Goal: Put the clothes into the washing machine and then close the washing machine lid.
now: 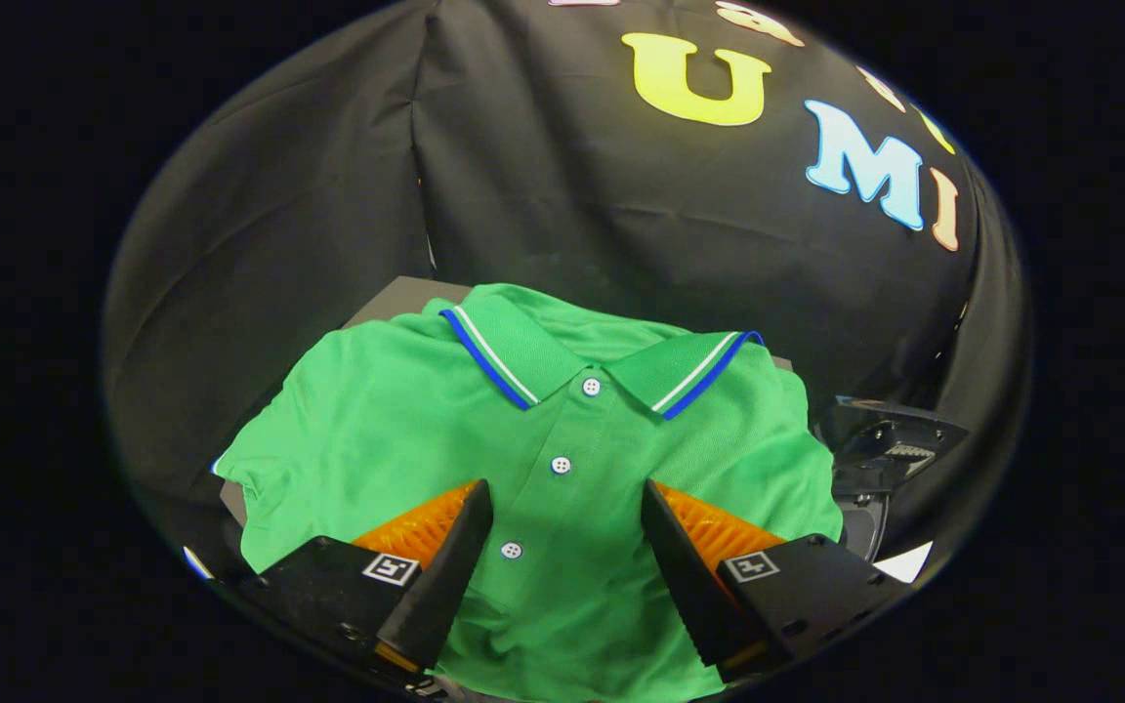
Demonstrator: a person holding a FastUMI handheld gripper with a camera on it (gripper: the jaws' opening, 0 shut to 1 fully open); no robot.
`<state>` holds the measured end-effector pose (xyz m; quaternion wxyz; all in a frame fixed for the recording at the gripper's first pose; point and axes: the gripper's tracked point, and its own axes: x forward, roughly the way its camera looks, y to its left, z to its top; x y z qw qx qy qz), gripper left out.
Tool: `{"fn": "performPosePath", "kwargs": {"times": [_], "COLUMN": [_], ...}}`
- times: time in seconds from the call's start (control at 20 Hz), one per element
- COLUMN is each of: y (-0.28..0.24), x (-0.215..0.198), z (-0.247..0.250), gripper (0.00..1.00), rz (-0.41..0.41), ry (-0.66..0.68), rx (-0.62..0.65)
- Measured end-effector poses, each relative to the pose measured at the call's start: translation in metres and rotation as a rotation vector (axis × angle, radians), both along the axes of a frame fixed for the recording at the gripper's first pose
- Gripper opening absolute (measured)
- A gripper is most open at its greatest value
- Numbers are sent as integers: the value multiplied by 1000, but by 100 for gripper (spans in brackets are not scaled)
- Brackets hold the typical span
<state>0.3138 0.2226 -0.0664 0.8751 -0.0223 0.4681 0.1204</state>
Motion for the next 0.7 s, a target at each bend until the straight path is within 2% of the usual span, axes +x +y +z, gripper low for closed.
{"fn": "performPosePath", "kwargs": {"times": [0.2,0.35,0.4,0.45,0.5,0.7], "y": [2,3,4,3,1,3], "x": [0,-1,0,1,-4,0], "z": [-1,0,1,3,10,16], "gripper": [93,33,12,12,2,2], "rz": [65,40,62,68,57,45], "ry": [13,6,-2,-22,-23,-25], "rx": [12,67,70,84,111,190]}}
